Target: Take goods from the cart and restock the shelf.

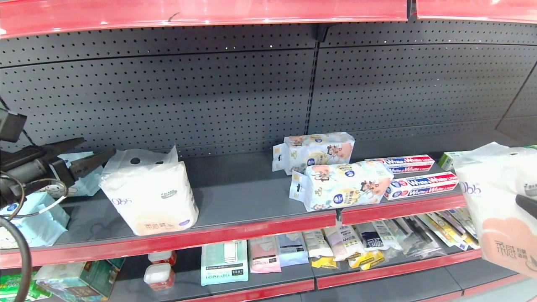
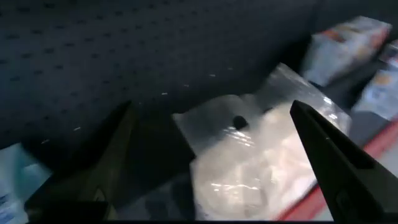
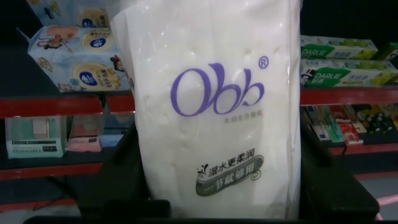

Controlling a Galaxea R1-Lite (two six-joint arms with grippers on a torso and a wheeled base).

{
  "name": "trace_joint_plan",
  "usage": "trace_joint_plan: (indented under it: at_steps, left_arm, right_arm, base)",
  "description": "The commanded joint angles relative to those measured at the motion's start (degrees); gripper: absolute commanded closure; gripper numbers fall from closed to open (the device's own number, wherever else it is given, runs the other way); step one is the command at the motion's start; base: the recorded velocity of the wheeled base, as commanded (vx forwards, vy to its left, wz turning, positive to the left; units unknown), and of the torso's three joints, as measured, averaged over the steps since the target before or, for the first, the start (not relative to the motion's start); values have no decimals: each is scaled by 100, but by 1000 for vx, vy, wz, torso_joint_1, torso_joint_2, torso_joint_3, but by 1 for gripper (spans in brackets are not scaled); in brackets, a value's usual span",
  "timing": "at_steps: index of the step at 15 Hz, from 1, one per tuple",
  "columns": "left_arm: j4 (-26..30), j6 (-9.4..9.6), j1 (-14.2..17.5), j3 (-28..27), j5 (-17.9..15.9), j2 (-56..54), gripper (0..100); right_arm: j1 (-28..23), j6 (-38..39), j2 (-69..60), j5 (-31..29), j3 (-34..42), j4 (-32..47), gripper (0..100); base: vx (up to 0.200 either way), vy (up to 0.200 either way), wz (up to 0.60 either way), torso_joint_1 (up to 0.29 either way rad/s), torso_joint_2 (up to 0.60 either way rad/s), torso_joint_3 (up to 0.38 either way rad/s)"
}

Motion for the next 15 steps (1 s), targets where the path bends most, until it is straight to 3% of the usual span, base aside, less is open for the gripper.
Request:
trace_joint_plan:
  at_steps: [1,2,3,4,6,8,12,15]
  left_arm:
    - [-11,-101,-99,31,478,-299,0]
    - [16,-268,-292,154,1295,-501,0]
    - [68,-444,-424,330,1462,-791,0]
    - [332,-444,-538,444,1717,-1028,0]
    - [1518,-488,-872,444,2306,-1749,0]
    - [2573,-470,-1127,471,2447,-2496,0]
    - [3320,-400,-1241,919,2376,-3814,0]
    - [4269,-260,-1593,1095,2359,-4895,0]
  right_arm:
    - [-3,8,-12,1,89,3,100]
    - [23,-1,-109,1,186,3,100]
    - [32,-1,-136,1,142,3,100]
    - [32,-1,-109,10,98,-6,100]
    - [41,-1,-74,36,142,-6,100]
    - [172,25,-100,36,177,-6,100]
    - [243,-107,-92,36,177,11,100]
    - [471,-221,-12,80,133,11,100]
  base:
    - [0,0,0,0,0,0]
    - [0,0,0,0,0,0]
    - [0,0,0,0,0,0]
    - [0,0,0,0,0,0]
    - [0,0,0,0,0,0]
    - [0,0,0,0,0,0]
    - [0,0,0,0,0,0]
    - [0,0,0,0,0,0]
